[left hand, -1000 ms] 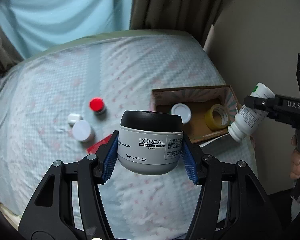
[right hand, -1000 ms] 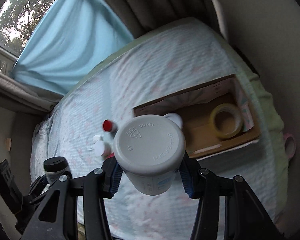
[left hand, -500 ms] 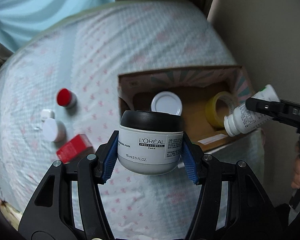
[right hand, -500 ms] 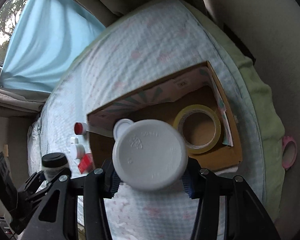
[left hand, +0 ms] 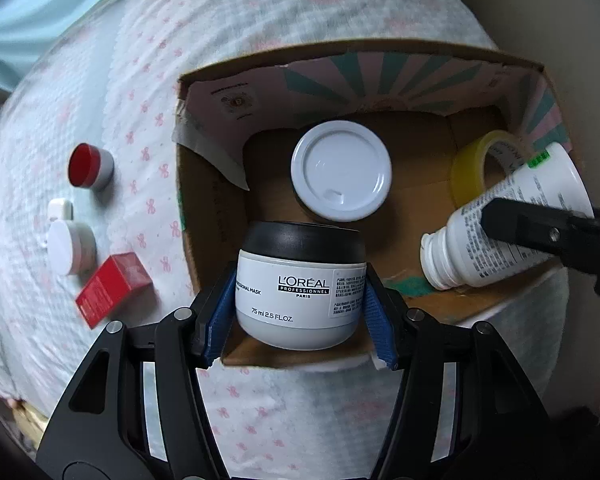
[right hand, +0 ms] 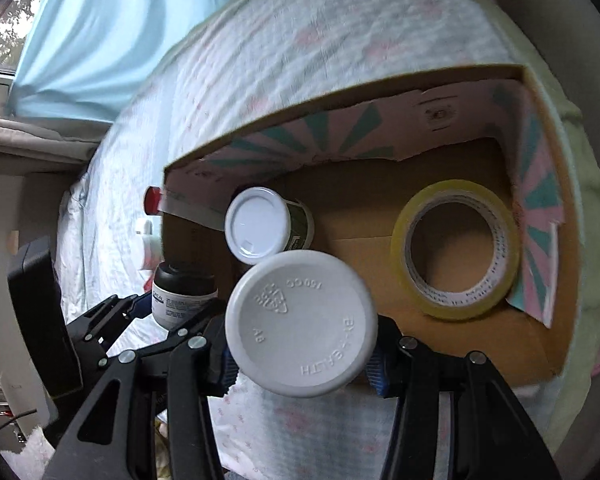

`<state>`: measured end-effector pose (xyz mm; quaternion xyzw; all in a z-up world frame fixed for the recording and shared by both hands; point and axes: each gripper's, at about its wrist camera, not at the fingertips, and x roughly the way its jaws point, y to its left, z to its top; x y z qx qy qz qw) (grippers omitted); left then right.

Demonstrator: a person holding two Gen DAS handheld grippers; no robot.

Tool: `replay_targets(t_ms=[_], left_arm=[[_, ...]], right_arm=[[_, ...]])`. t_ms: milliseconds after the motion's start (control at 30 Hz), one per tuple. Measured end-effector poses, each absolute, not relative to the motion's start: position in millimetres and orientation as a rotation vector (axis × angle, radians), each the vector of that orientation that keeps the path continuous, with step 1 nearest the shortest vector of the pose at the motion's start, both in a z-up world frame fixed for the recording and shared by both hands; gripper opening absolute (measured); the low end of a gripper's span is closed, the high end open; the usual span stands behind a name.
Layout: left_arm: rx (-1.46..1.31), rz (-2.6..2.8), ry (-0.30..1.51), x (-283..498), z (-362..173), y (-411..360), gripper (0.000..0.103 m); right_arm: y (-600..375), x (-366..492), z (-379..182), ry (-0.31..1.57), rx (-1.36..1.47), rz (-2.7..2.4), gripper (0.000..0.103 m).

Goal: Organize rigid objects
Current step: 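Open both tools to release the jar and bottle into the box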

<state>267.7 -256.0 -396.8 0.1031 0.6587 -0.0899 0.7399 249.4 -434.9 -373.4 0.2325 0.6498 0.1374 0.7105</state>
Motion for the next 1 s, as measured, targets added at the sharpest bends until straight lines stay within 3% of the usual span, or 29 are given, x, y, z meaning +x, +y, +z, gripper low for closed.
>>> replay_targets(t_ms=[333,367,400,433,467,1000], left_arm=[[0.273,-0.243,1.428,276.8,-407.1,-269.6,0.057],[0.274,-0.247,1.421,276.9,-405.4,-270.9,0.074],[0.278,-0.251,1.397,276.7,-399.8,-272.4,0.103],[0.276,-0.255,1.378,276.1,-395.8,-272.5,0.103],[0.282,-0.257,1.365,275.5,-391.0,-272.7,0.103],[0.249,-0.250,1.368,274.9,-373.6,-260.6,0.103]], right_arm=[[-436.2,271.2,-397.9,1.518,0.555,0.274,0.047],[-440.5,274.3,-395.5,1.503,0.568,0.239,0.055],[-445.8,275.2,-392.1,1.495,0.577,0.200,0.065],[-454.3,276.2,-387.6,1.487,0.595,0.145,0.098],[-461.4,276.0,-383.4,1.470,0.615,0.117,0.103],[-483.9,257.9,-370.3,1.457,0.627,0.064,0.103]])
